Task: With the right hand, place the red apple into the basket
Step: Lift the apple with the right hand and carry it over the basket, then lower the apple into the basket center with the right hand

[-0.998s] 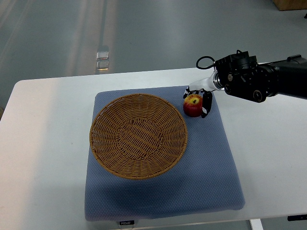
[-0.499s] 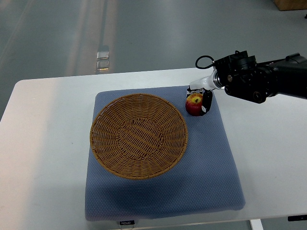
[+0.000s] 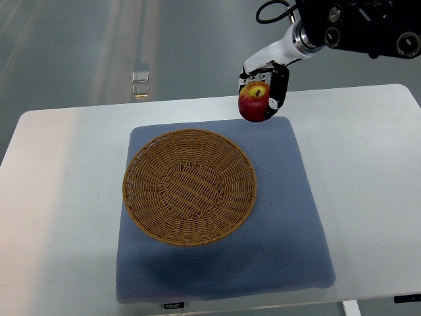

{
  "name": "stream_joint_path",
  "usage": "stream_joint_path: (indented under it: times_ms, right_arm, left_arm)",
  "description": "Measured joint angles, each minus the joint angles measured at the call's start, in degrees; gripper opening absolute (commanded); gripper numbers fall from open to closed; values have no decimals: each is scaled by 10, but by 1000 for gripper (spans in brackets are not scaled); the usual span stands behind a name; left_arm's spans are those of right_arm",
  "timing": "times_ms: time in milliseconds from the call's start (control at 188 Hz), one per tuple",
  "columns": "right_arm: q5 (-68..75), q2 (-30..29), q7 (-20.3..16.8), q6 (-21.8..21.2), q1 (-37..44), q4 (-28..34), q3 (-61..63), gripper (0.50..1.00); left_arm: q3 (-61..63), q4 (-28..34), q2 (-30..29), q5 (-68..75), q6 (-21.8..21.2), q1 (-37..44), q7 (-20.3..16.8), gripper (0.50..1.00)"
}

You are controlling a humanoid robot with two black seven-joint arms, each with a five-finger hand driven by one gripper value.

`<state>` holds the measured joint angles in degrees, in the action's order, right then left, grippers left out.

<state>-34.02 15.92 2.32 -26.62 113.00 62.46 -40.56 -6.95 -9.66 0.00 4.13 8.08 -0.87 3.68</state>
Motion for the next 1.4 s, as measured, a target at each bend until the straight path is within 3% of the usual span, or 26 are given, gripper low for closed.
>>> stream_joint_path:
  times_ms: [366, 749, 1126, 1280, 1359, 1402]
  right_arm:
    - [41, -153, 14, 78, -30, -1, 1, 521]
    - [49, -159, 17, 116, -101, -43, 8, 527]
    - [43, -159, 30, 152, -179, -46, 8, 535]
    - [42, -159, 32, 161, -190, -45, 18, 572]
    - [42, -159, 32, 163, -196, -45, 27, 635]
    - [42, -159, 32, 165, -199, -45, 30, 635]
  left_arm:
    - [1, 1, 0, 0, 0, 0, 0, 1000]
    - [-1, 2, 0, 0, 0, 0, 0, 1000]
    - [1, 1, 0, 0, 0, 0, 0, 1000]
    - [1, 1, 0, 0, 0, 0, 0, 1000]
    - [1, 1, 0, 0, 0, 0, 0, 1000]
    - [1, 1, 0, 0, 0, 0, 0, 1000]
